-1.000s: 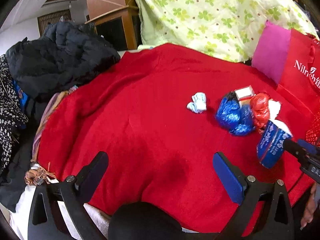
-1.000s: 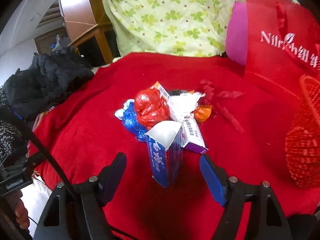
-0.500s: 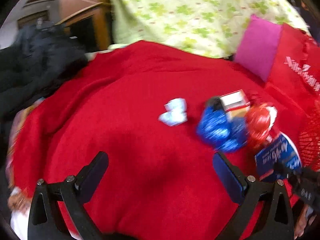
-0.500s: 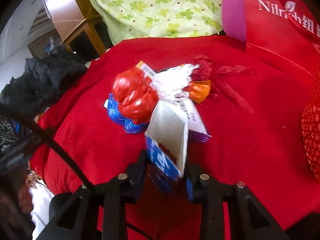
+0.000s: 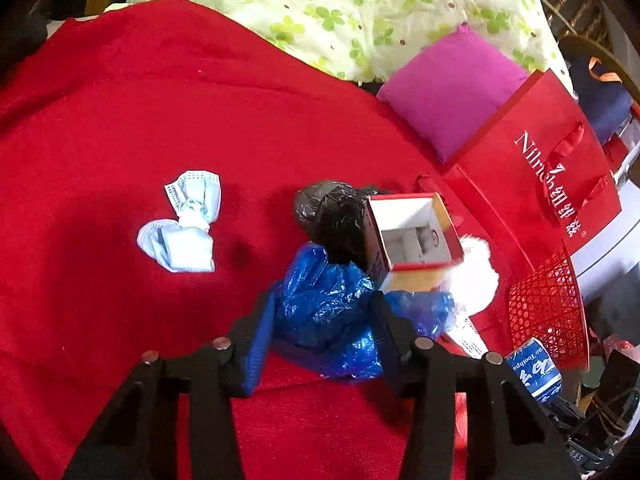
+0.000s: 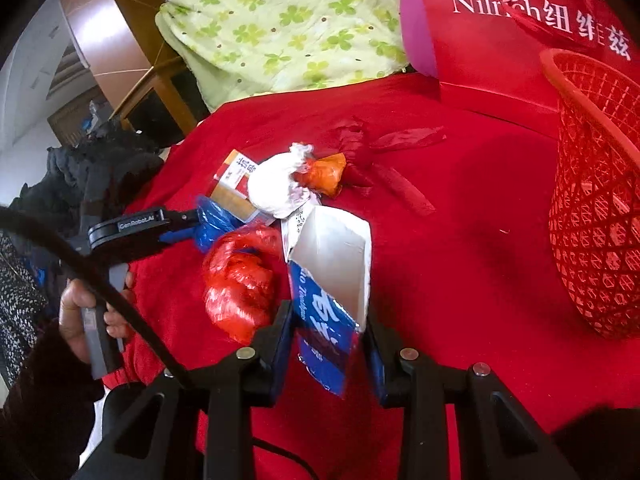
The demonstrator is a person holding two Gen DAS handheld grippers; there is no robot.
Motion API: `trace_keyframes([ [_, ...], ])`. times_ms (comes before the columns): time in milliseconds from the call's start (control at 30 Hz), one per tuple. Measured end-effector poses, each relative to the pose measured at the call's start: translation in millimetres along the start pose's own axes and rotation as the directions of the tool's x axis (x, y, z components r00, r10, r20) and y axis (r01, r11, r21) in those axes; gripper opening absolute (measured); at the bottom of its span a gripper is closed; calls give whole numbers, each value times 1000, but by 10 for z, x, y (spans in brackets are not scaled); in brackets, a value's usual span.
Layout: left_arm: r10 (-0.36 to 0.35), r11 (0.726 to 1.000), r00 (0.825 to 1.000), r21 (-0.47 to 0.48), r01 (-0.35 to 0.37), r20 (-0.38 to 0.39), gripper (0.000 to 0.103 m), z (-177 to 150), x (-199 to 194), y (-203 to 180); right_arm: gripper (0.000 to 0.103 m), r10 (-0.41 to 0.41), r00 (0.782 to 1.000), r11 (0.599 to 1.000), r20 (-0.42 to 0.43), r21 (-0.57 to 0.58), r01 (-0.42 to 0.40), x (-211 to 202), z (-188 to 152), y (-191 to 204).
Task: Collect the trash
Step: 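Grasp the blue foil wrapper with the left gripper while the right carries the box to the basket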
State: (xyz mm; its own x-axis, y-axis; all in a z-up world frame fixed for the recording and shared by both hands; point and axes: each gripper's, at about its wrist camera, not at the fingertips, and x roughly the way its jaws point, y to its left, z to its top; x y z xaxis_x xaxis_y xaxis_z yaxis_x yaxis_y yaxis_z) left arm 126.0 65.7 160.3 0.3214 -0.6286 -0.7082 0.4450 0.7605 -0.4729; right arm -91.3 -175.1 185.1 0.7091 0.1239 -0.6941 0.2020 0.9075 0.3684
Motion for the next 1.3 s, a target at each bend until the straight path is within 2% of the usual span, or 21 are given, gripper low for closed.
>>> trace_keyframes([
  [133,11,1000,1000,12,-11,13,31,-123,-273,-32,34,-1,1000,1000,19,-25,1,-91,0,54],
  [167,25,1000,999,9,-26,24,25,-157,-378,-30,34,4,1000,1000,27,-28,-3,-122,-1,69],
  [333,68,998,993,-4,-68,101,22,-256,-900,-27,34,21,997,998,80,-56,-16,-339,8,194],
  [433,111,993,984,15,-114,139,22,-308,-1079,-178,34,28,992,997,121,-68,-20,-519,22,256],
  [500,134,989,974,40,-143,183,22,-340,-1343,-319,34,30,987,997,156,-79,-18,-677,48,285],
  [567,143,984,965,70,-162,219,22,-311,-1326,-541,34,30,982,996,189,-89,-13,-820,74,304],
  [667,131,976,952,130,-173,278,22,-263,-1621,-844,34,31,966,996,255,-94,-7,-1108,144,283],
  [833,70,962,944,228,-150,322,22,-153,-1581,-1551,34,-6,924,999,382,-42,23,-1695,298,29],
  [933,3,949,952,299,-99,305,22,-109,-1512,-2010,34,-52,899,999,435,15,51,-2000,352,-252],
  [1033,-64,927,962,372,-41,267,22,-74,-1270,-2501,34,-104,878,993,467,91,69,-2274,382,-615],
  [1200,-140,876,969,483,25,204,23,-111,-811,-3284,34,-155,872,979,464,188,73,-2484,408,-1154],
  [1300,-139,859,977,511,38,161,24,-165,-473,-3606,35,-173,883,966,436,248,67,-2464,410,-1438],
])
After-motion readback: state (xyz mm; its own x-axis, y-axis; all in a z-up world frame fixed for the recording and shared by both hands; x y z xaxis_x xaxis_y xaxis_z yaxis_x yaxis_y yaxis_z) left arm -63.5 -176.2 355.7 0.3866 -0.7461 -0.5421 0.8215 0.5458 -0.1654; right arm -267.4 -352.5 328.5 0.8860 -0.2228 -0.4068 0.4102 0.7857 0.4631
